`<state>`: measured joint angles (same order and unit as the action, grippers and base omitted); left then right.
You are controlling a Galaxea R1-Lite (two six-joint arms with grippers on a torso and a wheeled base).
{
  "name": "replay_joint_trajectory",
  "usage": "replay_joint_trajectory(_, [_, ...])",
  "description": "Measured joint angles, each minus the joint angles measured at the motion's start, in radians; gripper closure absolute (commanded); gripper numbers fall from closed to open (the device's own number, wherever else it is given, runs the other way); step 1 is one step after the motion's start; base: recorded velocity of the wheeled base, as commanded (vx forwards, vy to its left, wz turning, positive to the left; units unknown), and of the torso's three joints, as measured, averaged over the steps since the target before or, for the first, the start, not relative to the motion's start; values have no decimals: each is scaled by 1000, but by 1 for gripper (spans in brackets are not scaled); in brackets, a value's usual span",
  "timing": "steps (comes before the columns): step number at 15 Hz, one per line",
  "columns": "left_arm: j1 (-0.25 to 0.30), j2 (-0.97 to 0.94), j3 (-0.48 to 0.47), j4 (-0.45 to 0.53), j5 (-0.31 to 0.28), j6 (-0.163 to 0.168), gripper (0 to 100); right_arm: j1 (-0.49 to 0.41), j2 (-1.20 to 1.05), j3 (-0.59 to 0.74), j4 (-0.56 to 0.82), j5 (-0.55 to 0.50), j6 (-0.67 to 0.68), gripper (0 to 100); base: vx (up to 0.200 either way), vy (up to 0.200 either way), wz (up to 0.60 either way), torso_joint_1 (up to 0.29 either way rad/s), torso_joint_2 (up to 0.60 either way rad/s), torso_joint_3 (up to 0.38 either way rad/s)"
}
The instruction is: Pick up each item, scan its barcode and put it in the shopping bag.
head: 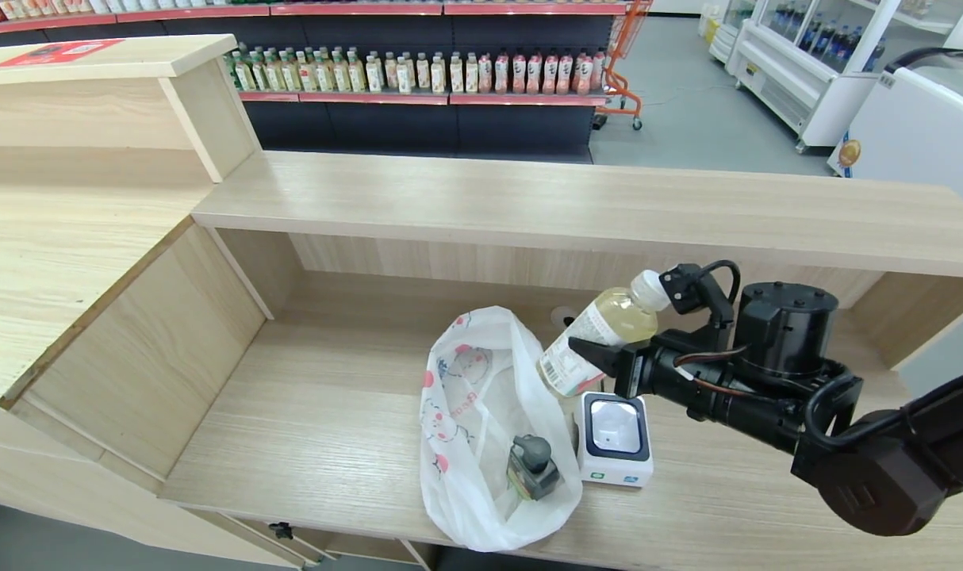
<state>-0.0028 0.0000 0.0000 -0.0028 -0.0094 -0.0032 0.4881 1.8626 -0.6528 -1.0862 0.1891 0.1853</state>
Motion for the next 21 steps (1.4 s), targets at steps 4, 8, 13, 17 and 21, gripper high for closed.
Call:
replay_joint_trajectory(4, [0,0,0,0,0,0,0,19,58,41,-105,4,-4,100,0,0,0,0,0,0])
replay_joint_trajectory(8, [0,0,0,0,0,0,0,33,135,98,-217,0,-3,100,0,0,0,0,0,0])
replay_joint_trajectory(13, [0,0,0,0,0,-1,0,35,225,68,-254,-3,-6,100,0,0,0,0,0,0])
replay_joint_trajectory(17, [0,0,0,0,0,0,0,31,274,40,-256,-4,-8,100,0,0,0,0,0,0])
replay_joint_trajectory(21, [0,0,0,0,0,0,0,27,297,36,-263,-3,-8,100,0,0,0,0,0,0])
